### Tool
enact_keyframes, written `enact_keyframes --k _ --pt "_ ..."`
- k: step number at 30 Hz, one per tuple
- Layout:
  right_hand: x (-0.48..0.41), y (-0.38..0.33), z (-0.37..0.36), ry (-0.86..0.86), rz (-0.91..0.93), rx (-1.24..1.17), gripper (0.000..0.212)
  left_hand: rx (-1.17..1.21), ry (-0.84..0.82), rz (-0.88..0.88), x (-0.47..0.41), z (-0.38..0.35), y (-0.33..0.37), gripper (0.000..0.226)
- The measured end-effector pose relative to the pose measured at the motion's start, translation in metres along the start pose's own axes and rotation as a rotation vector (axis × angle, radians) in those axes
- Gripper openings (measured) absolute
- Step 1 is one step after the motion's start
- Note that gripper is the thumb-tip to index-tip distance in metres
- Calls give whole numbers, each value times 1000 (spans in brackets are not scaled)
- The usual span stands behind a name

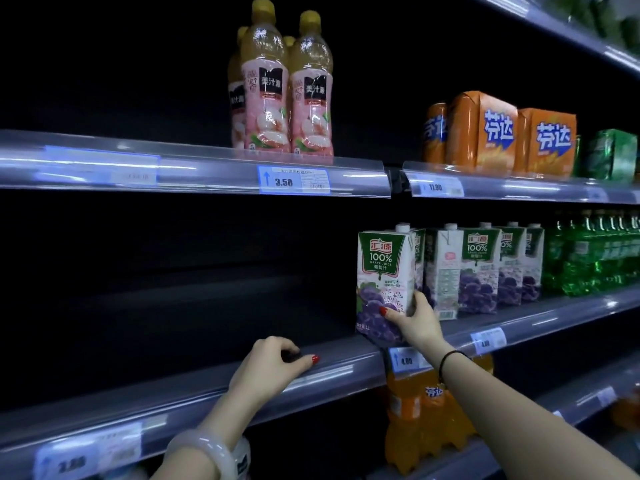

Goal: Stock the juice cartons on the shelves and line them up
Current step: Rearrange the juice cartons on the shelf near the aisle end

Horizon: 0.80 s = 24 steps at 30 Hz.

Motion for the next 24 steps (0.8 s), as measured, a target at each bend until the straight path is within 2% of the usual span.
enact_keyframes --k 7,16,21,24 --pt "7 -3 0 -2 -24 29 66 2 0 1 1 0 -1 55" --pt "14 -2 -4 16 -38 -64 62 0 -16 -12 -1 1 -4 57" --pt "25 -4 -1 9 -104 6 64 -33 -5 -6 -3 2 -6 59" --pt "45 5 -4 13 -136 70 53 -96 19 -35 1 0 -7 60"
Point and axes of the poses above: each hand's wrist, its own x-axis away from the middle knuckle, its own z-axis out of the back of the hand, y = z × x, the point moved 4 cm from there along -x, towards the middle knuckle, and after that the axes turned 12 degrees about -y, right-handed, at the moved point
